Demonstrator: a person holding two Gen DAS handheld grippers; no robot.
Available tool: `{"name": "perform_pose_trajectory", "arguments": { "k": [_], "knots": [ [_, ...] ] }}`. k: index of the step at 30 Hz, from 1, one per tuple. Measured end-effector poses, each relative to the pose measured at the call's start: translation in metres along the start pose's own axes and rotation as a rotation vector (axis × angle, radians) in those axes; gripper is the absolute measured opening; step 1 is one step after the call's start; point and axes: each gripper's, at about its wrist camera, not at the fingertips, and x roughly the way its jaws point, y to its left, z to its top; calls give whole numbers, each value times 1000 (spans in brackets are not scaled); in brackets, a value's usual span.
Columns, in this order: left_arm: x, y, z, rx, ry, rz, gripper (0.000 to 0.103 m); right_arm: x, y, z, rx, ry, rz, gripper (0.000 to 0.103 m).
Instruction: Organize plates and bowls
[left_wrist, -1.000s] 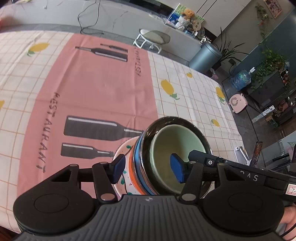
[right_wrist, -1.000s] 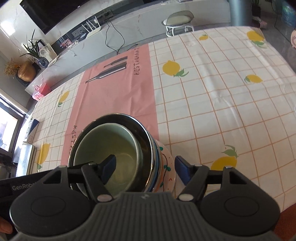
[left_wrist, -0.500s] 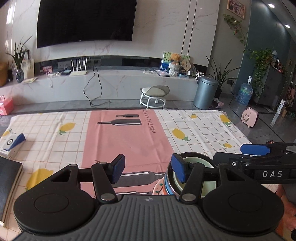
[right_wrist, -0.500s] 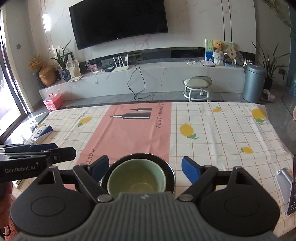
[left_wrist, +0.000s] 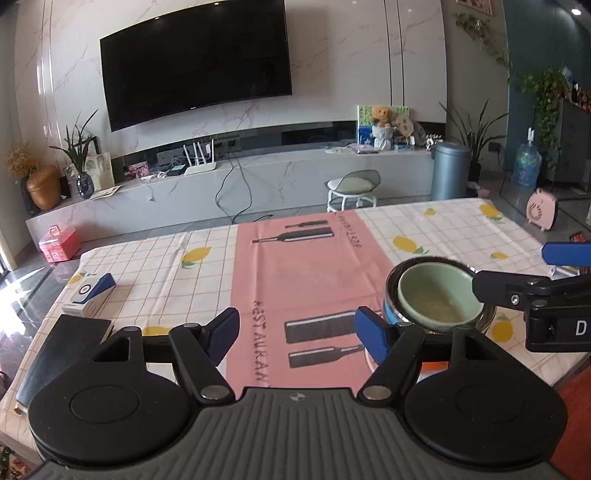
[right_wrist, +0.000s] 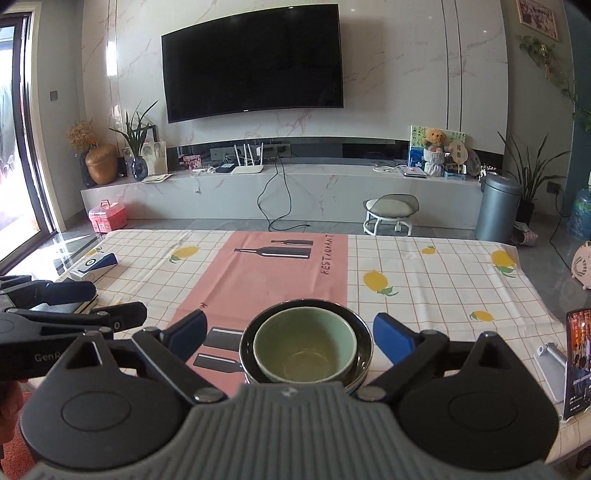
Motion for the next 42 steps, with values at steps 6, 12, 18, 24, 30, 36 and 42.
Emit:
{"name": "perform_pose_trajectory", "arguments": {
  "k": [6, 12, 18, 24, 30, 36, 42],
  "knots": [
    [6, -5, -25, -32, 90, -4, 84, 0, 10, -27, -14, 19, -59, 96],
    [14, -3, -41, -54, 191, 32, 84, 13, 7, -44, 38, 117, -96, 96],
    [21, 2, -51, -96, 235, 48, 84, 28, 6, -62, 73, 242, -108, 96],
    [23, 0, -55, -101, 248, 46, 83, 29, 11, -67, 48, 257, -103, 96],
    [24, 0, -54, -91, 246, 49, 83, 29, 11, -67, 48, 260, -99, 96],
    [23, 1, -54, -96, 245, 55, 83, 29, 12, -66, 43, 259, -97, 96],
    [22, 1, -54, -95, 244, 53, 83, 29, 13, -66, 38, 257, -97, 96]
  ]
}}
